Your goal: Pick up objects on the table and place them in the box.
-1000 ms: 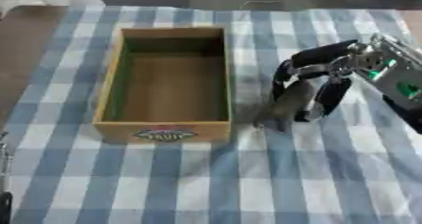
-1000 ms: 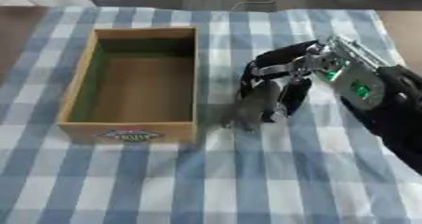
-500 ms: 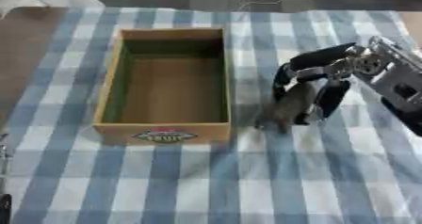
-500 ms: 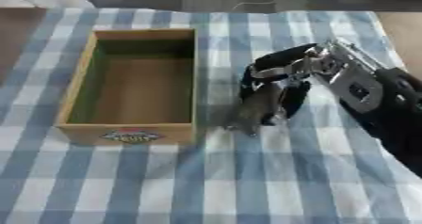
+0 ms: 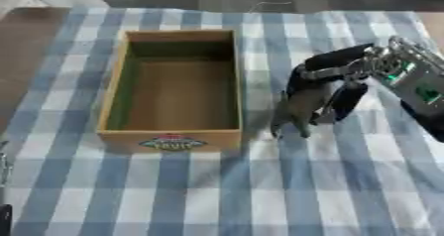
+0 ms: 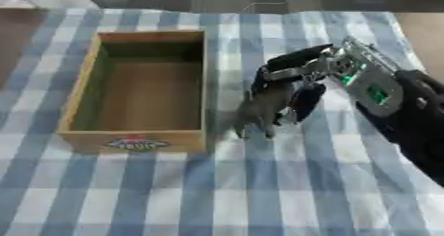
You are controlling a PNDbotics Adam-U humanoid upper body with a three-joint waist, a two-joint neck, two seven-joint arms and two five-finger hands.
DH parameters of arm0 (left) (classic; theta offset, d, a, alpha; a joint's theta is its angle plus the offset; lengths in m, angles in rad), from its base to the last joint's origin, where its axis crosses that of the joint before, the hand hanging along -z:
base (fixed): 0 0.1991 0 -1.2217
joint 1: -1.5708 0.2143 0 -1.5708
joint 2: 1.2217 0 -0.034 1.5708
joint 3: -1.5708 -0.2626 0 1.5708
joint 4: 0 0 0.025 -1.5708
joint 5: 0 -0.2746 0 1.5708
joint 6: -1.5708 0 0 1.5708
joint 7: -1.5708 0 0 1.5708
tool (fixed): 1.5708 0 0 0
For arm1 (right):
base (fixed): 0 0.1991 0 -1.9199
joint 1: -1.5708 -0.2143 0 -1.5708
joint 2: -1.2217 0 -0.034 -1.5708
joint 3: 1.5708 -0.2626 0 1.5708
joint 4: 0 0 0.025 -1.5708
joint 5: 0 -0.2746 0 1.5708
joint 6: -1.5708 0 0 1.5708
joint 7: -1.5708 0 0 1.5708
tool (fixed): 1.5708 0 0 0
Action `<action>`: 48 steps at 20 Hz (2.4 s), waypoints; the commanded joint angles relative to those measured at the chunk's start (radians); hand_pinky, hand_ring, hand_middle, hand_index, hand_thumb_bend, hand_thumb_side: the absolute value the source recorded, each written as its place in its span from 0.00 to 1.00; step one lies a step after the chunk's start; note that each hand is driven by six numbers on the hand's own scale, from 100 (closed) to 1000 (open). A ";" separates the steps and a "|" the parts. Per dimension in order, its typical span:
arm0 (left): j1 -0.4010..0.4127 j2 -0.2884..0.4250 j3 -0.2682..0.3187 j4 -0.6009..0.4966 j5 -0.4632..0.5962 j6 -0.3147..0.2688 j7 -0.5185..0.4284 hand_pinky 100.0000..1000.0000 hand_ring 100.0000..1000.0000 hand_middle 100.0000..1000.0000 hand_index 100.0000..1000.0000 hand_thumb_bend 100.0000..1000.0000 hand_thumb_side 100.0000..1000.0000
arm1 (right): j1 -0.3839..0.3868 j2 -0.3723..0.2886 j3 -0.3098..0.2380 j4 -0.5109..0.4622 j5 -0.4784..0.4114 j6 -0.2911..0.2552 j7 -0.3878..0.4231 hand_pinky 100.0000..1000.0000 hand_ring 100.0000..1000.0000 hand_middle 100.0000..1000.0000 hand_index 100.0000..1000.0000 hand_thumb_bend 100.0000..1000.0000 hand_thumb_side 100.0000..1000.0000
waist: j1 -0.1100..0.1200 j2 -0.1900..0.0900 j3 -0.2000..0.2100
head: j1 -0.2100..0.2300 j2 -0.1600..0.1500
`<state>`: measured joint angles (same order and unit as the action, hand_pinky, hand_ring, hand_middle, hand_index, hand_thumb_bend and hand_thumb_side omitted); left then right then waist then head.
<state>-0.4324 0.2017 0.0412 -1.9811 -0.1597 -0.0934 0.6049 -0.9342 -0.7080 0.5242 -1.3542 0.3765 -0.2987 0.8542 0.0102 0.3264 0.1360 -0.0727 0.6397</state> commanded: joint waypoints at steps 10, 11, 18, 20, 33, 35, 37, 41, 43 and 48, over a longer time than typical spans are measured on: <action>-0.009 0.010 0.000 -0.019 0.004 -0.001 -0.006 0.81 0.82 0.76 0.69 0.00 0.58 | -0.048 -0.034 -0.049 -0.088 0.007 0.003 -0.015 0.77 0.82 0.40 0.54 0.00 0.00 | -0.001 -0.029 -0.004 | 0.003 -0.010; -0.009 0.011 0.000 -0.019 0.004 -0.001 -0.006 0.81 0.82 0.76 0.69 0.00 0.58 | -0.056 -0.034 -0.052 -0.095 0.011 0.006 -0.017 0.77 0.82 0.40 0.54 0.00 0.09 | -0.001 -0.030 -0.004 | 0.003 -0.010; -0.007 0.014 -0.002 -0.019 0.003 -0.001 -0.008 0.81 0.82 0.76 0.69 0.00 0.58 | -0.147 -0.005 -0.066 -0.098 0.033 0.021 -0.001 0.78 0.82 0.39 0.53 0.00 0.00 | -0.006 -0.042 -0.002 | -0.001 -0.002; -0.007 0.015 -0.002 -0.019 0.004 -0.001 -0.009 0.81 0.82 0.76 0.69 0.00 0.58 | -0.176 0.012 -0.068 -0.088 0.037 0.025 0.010 0.79 0.82 0.40 0.53 0.00 0.00 | -0.007 -0.044 -0.001 | -0.002 0.000; -0.008 0.011 -0.012 -0.019 0.008 -0.002 -0.017 0.81 0.82 0.76 0.69 0.00 0.58 | -0.257 0.074 -0.082 -0.040 0.066 0.017 0.028 0.79 0.82 0.39 0.52 0.00 0.00 | -0.012 -0.052 0.023 | -0.029 0.003; -0.011 0.007 -0.018 -0.019 0.011 -0.002 -0.023 0.81 0.82 0.76 0.69 0.00 0.58 | -0.297 0.114 -0.085 -0.012 0.088 0.025 0.028 0.79 0.82 0.40 0.52 0.00 0.00 | -0.013 -0.052 0.036 | -0.044 0.002; -0.013 0.005 -0.018 -0.019 0.013 -0.003 -0.025 0.81 0.82 0.76 0.69 0.00 0.58 | -0.340 0.157 -0.081 0.028 0.111 0.034 0.033 0.79 0.82 0.39 0.52 0.00 0.00 | -0.013 -0.049 0.038 | -0.049 0.000; -0.016 0.004 -0.017 -0.019 0.015 -0.004 -0.026 0.81 0.82 0.76 0.69 0.00 0.58 | -0.394 0.251 -0.082 0.121 0.158 0.038 0.027 0.79 0.82 0.38 0.51 0.00 0.01 | -0.011 -0.044 0.038 | -0.057 0.000; -0.015 0.003 -0.017 -0.019 0.016 -0.003 -0.025 0.81 0.82 0.76 0.69 0.00 0.58 | -0.410 0.297 -0.088 0.166 0.183 0.022 0.013 0.78 0.82 0.38 0.51 0.00 0.01 | -0.011 -0.041 0.039 | -0.060 0.000; -0.015 0.002 -0.018 -0.019 0.017 -0.003 -0.026 0.81 0.82 0.76 0.69 0.00 0.58 | -0.439 0.359 -0.110 0.222 0.231 -0.019 -0.033 0.78 0.82 0.37 0.51 0.00 0.02 | -0.015 -0.033 0.040 | -0.066 -0.003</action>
<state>-0.4340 0.2006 0.0230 -1.9811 -0.1442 -0.0965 0.5816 -1.3413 -0.3530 0.4344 -1.1352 0.5930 -0.3032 0.8285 -0.0085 0.3123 0.1738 -0.1354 0.6402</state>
